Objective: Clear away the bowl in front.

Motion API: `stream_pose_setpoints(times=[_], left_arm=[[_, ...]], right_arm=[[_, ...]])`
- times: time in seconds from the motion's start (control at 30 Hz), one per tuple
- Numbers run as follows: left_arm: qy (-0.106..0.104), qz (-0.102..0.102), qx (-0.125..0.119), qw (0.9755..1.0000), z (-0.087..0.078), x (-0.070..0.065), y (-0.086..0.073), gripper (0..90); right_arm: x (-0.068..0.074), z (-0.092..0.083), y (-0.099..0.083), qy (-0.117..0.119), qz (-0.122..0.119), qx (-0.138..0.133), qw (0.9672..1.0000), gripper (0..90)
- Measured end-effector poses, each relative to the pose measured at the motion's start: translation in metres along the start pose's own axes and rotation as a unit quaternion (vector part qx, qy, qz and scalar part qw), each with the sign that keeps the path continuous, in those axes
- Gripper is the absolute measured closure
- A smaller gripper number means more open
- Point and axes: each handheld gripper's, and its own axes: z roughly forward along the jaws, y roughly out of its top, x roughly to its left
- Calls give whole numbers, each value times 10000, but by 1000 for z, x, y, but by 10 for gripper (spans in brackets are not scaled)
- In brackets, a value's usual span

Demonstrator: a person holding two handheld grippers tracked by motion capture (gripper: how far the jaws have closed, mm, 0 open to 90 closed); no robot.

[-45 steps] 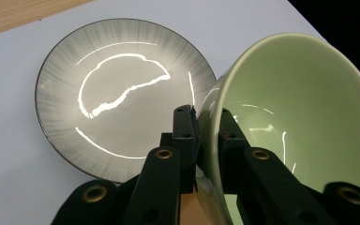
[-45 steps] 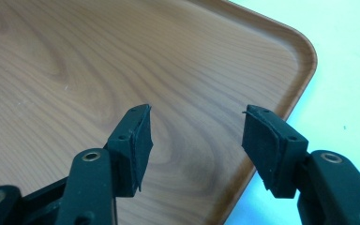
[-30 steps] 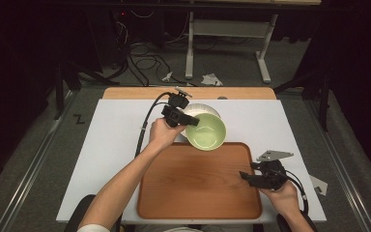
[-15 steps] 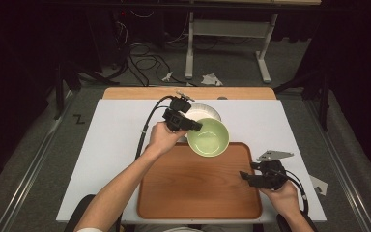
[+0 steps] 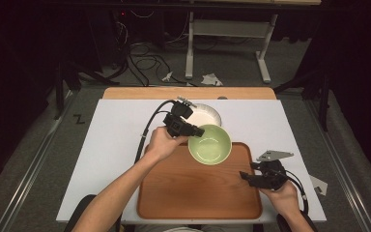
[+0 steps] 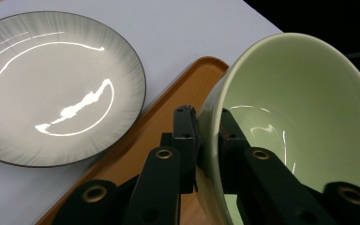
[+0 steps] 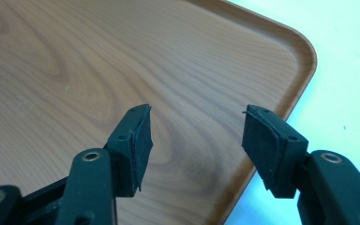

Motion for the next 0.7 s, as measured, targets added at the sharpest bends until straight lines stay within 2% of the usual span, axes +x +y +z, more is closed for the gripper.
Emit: stream_pose_setpoints(times=[0.7], left_arm=[[-147, 64, 17, 9999, -5, -7, -18, 814]], right_arm=[[0, 0, 0, -10, -10, -2, 10000, 429]])
